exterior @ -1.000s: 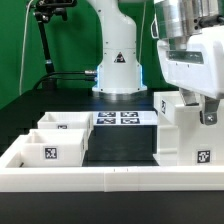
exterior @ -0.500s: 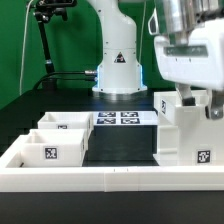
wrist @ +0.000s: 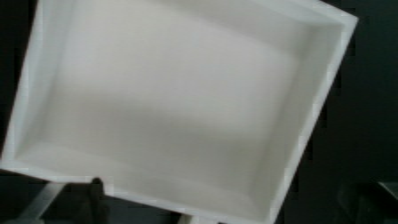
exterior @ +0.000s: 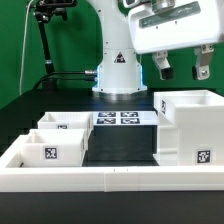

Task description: Assemble drawer

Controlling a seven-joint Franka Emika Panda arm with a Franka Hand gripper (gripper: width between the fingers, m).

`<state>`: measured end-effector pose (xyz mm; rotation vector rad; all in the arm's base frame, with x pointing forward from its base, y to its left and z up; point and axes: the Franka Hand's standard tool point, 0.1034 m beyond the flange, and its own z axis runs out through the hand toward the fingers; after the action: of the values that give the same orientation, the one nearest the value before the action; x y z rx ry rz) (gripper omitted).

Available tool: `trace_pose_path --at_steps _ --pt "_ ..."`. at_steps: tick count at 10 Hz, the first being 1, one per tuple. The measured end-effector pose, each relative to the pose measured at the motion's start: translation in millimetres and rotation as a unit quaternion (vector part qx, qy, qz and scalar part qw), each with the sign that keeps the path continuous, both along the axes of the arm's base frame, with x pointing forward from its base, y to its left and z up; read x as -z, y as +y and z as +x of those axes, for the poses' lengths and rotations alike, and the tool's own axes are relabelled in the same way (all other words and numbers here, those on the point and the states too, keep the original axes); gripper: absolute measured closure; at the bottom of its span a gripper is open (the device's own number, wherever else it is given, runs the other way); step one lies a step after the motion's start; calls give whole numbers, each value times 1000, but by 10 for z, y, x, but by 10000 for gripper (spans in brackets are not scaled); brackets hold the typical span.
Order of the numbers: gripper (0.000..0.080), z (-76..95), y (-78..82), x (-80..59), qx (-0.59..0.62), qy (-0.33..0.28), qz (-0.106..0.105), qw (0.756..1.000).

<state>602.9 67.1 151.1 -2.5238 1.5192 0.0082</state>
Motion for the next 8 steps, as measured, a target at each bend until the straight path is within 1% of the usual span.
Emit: trace_pose_path --at_steps 1,3,4,5,6,8 --pt "151 1 3 5 -7 -1 -1 1000" --pt "151 -13 -32 23 -109 -16 -13 994" --pt "151 -48 -146 60 -193 -25 -23 981" --pt "151 -62 -281 65 -268 -35 -31 962" --pt "151 -70 -445 64 -325 -45 -40 944" --pt "151 -123 -720 123 -425 -58 -54 902"
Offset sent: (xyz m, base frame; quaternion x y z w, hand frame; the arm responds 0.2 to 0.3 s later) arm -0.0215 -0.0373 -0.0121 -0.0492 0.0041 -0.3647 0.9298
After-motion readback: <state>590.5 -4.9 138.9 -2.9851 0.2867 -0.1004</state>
